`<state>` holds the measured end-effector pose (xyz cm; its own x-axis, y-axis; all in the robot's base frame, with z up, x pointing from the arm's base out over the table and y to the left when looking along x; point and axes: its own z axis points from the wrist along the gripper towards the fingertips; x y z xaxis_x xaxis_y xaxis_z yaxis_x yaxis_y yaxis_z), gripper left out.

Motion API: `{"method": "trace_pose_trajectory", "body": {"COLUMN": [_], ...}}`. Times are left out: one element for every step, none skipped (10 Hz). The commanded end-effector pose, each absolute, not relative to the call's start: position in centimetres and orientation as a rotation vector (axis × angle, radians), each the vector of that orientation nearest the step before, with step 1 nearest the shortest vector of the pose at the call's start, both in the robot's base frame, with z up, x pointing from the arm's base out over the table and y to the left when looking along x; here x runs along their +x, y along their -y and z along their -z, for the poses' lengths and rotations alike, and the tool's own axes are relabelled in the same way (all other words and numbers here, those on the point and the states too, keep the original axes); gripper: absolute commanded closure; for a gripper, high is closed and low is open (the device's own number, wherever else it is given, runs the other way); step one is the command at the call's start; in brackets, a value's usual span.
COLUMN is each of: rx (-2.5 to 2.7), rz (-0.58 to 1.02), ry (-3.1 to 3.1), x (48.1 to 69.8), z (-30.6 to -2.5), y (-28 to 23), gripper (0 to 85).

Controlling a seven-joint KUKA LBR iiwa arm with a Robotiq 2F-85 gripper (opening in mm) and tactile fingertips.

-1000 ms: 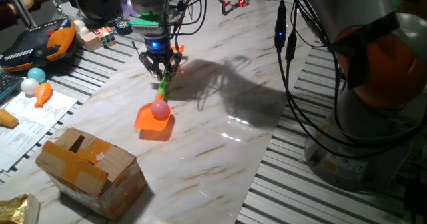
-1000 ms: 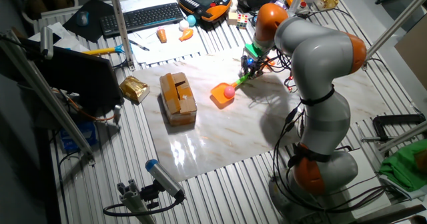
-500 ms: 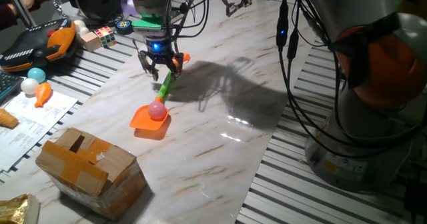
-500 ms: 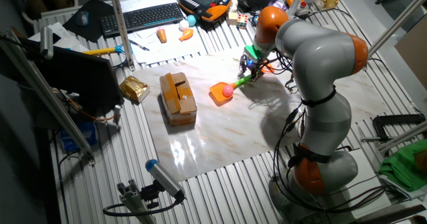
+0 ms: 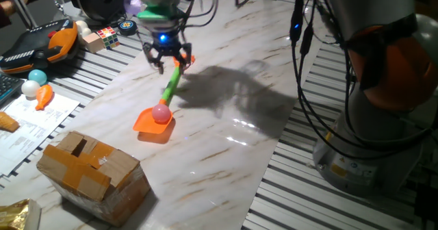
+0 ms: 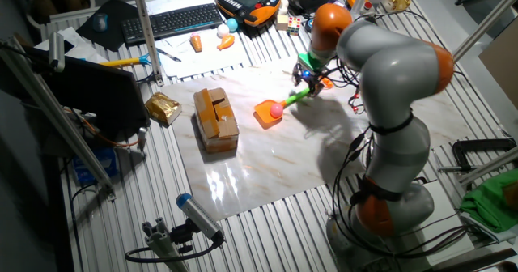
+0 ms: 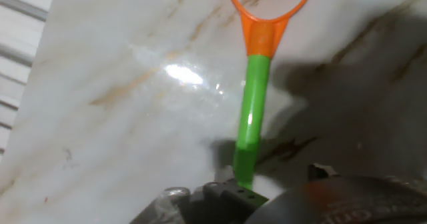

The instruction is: Use a shovel to scoop up an object

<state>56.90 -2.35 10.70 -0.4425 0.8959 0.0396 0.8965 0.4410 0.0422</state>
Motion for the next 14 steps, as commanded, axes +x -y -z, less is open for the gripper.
{"method": "trace_pose_trajectory", "body": {"rx": [-1.563, -1.496, -1.448, -1.407, -1.370, -1.329, -1.287, -1.251, -1.197, -1.146, -1.092, -1.043, -1.002, -0.948], "rz": [0.084, 0.080, 0.072, 0.064, 0.050, 0.050, 0.062, 0.064, 0.069, 0.065, 0.062, 0.065, 0.061, 0.049], "ry": [2.721, 2.773, 2.812, 2.838, 2.863, 2.885, 2.904, 2.924, 2.953, 2.978, 3.000, 3.017, 3.027, 3.032], "x": [56.3, 55.7, 55.3, 55.0, 54.7, 54.2, 53.6, 53.1, 52.5, 51.9, 51.7, 51.7, 51.6, 51.6], "z": [-14.2, -16.0, -17.3, -18.5, -19.8, -20.9, -21.6, -22.2, -22.6, -22.9, -23.0, -23.1, -23.1, -23.1], "y": [2.4, 2.5, 2.3, 1.7, 0.6, -0.3, -0.9, -1.3, -1.3, -1.4, -1.4, -1.4, -1.5, -1.4], "gripper": [65.3, 83.3, 84.3, 84.3, 84.3, 84.3, 84.3, 84.3, 84.3, 84.3, 84.3, 84.3, 84.3, 84.3]}}
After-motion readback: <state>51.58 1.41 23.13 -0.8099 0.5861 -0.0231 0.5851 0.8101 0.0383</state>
